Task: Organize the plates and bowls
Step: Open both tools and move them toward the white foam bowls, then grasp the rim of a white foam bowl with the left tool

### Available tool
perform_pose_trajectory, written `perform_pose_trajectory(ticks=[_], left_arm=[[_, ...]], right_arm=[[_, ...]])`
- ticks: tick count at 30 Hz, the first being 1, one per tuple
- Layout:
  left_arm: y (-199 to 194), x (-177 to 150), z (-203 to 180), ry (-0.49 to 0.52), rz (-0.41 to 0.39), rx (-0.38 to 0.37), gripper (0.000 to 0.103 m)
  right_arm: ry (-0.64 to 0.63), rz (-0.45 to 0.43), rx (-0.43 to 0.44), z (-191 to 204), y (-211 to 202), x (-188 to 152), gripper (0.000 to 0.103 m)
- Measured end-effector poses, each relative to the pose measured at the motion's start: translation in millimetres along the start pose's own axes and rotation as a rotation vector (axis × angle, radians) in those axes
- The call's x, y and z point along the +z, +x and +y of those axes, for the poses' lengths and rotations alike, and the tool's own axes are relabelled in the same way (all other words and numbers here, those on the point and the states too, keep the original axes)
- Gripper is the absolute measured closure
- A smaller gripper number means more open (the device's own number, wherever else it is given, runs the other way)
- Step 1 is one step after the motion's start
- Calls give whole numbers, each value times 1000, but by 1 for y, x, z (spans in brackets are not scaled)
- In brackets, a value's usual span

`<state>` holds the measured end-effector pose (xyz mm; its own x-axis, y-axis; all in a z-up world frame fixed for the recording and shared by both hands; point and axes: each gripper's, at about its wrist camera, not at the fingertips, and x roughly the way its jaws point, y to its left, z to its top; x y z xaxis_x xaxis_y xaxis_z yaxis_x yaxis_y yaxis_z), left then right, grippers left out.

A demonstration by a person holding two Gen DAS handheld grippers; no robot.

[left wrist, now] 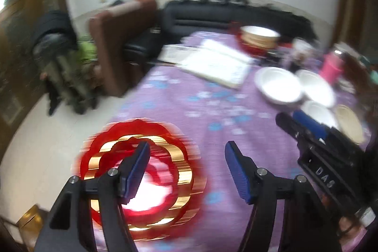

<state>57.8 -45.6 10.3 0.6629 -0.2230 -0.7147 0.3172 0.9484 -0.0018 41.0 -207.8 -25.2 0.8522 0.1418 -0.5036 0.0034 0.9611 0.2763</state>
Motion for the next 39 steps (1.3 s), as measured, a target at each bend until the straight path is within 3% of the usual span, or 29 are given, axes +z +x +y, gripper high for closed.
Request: perform_pose_trajectory(ticks=[3, 8, 12, 15, 22, 28, 31, 36, 39], left_arm=[[19, 7, -30, -8, 42, -117, 36], [54, 11, -75, -23, 101, -205, 36], [79, 20, -98, -71, 139, -261, 36], [91, 26, -111, -72, 119, -230, 36], [115, 24, -139, -21, 148, -224, 36], [114, 29, -149, 2, 90, -229, 30], [121, 29, -150, -3, 73, -201, 30], [129, 27, -148, -18, 80, -225, 30], [132, 25, -151, -16, 70, -235, 23]], right_arm=[[8, -44, -81, -43, -30, 9, 63], [46, -71, -192, -113, -70, 19, 63], [128, -63, -191, -160, -87, 23, 63], [191, -38, -136, -177, -85, 19, 63], [256, 221, -93, -189, -71, 8, 63], [260, 301, -156, -199, -71, 0, 64], [304, 338, -178, -211, -63, -5, 64], [408, 364, -190, -227, -48, -16, 64], [474, 367, -168, -234, -39, -23, 64]])
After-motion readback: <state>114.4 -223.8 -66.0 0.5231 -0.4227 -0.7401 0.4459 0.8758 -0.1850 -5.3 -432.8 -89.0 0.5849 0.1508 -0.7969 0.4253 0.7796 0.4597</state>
